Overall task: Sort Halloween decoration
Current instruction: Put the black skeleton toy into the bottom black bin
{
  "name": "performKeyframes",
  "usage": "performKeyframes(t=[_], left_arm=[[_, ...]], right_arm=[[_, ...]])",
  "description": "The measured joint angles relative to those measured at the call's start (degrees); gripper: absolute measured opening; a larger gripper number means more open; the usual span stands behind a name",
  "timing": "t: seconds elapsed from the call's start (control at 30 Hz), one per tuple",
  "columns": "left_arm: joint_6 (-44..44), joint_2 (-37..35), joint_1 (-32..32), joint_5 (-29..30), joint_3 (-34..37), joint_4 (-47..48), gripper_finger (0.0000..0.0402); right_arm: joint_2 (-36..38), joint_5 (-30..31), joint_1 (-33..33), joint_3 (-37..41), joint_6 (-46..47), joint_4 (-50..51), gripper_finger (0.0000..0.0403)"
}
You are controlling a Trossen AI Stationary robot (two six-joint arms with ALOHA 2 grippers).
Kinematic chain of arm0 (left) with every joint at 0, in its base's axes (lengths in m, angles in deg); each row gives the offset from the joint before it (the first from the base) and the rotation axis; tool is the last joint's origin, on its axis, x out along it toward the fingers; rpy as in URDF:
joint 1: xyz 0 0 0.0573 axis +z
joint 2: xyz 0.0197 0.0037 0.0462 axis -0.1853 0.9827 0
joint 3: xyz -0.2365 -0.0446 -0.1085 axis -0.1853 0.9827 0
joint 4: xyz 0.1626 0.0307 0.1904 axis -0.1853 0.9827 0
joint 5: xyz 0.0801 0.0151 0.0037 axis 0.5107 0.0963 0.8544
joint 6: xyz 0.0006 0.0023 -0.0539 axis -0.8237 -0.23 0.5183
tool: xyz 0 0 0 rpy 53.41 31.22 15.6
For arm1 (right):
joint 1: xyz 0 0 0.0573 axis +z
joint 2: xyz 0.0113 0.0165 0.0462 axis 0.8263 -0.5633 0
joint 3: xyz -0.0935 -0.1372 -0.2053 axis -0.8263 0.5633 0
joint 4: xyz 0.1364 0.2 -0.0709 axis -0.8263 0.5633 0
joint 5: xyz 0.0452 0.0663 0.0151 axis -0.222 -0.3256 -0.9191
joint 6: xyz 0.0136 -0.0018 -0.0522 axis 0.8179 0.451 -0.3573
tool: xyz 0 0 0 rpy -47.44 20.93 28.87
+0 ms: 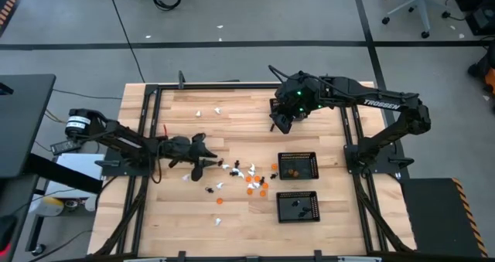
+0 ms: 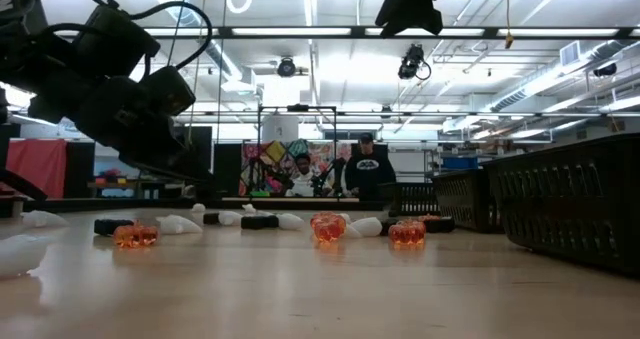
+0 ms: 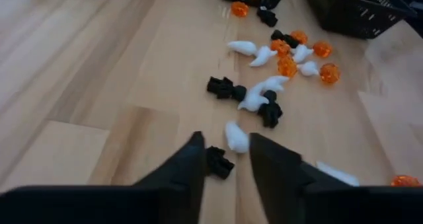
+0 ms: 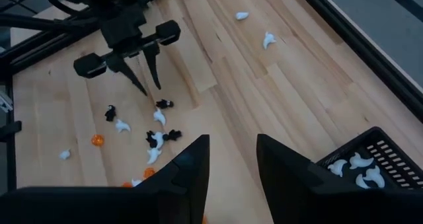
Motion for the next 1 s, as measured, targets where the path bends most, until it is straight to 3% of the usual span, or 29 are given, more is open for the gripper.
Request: performKeyframes(t=[0.13,0.23,0.7,1.0], left_arm=[[-1.00,0.79,-2.69,5.83,-0.02,0.06,0.0197],[0.16,3.32,-2.92,6.66,-0.02,-0.39,0.0218],[-2.89,19.38,-4.47,7.26,-0.35,-15.84,0.0192],[-2.73,27.03,-5.08,8.29,-6.24,-15.51,0.0175]], right_arm=[[0.00,0.00,0.00,0.00,0.00,-0.61,0.0130],[0.00,-0.02,0.00,0.00,0.00,-1.39,0.0130],[0.00,-1.37,0.11,0.00,-0.02,-2.27,0.0130],[0.00,-1.77,0.11,0.01,-0.02,-1.36,0.0130]])
